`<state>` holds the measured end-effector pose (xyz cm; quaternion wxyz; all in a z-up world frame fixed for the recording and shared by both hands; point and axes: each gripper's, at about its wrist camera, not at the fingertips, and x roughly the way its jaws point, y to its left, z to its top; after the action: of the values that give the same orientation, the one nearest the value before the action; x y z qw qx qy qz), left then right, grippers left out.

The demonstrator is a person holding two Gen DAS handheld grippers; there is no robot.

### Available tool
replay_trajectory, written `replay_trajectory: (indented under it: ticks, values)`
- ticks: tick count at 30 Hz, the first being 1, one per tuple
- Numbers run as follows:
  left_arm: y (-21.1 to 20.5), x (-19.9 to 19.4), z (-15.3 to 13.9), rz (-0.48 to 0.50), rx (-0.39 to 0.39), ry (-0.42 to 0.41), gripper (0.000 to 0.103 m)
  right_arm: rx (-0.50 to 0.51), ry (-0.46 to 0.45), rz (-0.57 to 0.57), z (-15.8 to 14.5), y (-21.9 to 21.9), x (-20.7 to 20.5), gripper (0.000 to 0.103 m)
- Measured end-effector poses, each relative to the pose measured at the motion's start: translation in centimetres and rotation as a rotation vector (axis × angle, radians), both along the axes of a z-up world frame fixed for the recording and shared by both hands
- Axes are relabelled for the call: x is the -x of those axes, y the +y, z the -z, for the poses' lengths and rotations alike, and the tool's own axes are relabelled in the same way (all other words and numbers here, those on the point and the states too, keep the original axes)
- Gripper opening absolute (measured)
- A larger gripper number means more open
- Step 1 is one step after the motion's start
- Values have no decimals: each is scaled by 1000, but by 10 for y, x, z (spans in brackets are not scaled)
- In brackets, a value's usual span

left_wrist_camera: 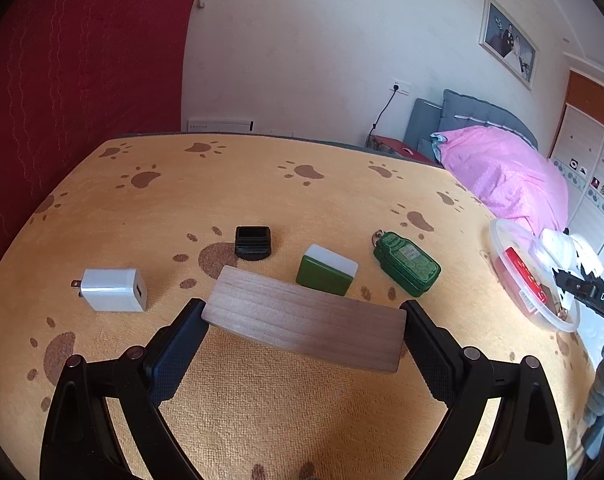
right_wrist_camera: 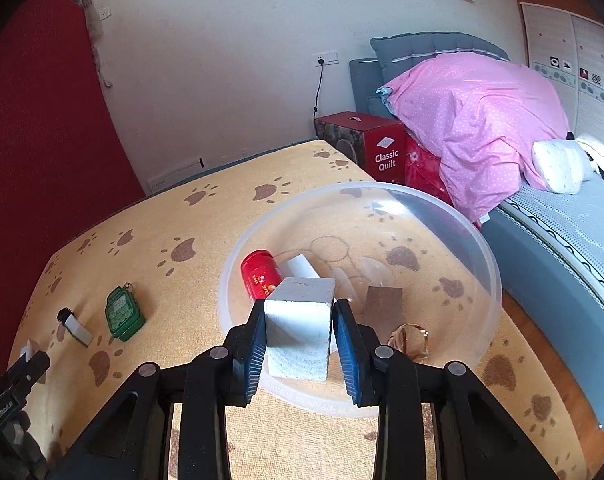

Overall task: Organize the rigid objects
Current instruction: 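Lower the white cube into the bowl and open the right tool, then carry the wooden plank over the clear bowl and lower it in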

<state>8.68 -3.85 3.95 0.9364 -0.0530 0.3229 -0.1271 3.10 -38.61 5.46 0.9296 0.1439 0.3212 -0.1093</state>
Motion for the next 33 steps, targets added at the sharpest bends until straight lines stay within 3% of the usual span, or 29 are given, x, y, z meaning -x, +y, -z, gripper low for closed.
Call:
replay_trajectory:
  ticks: [12, 33]
  values:
    - [-25, 12, 2, 47, -55, -4, 96, 15, 14, 34, 8, -20, -5, 38]
    - [-77, 19, 4, 106, -68, 39, 96, 59, -20, 105, 10, -49, 16, 53]
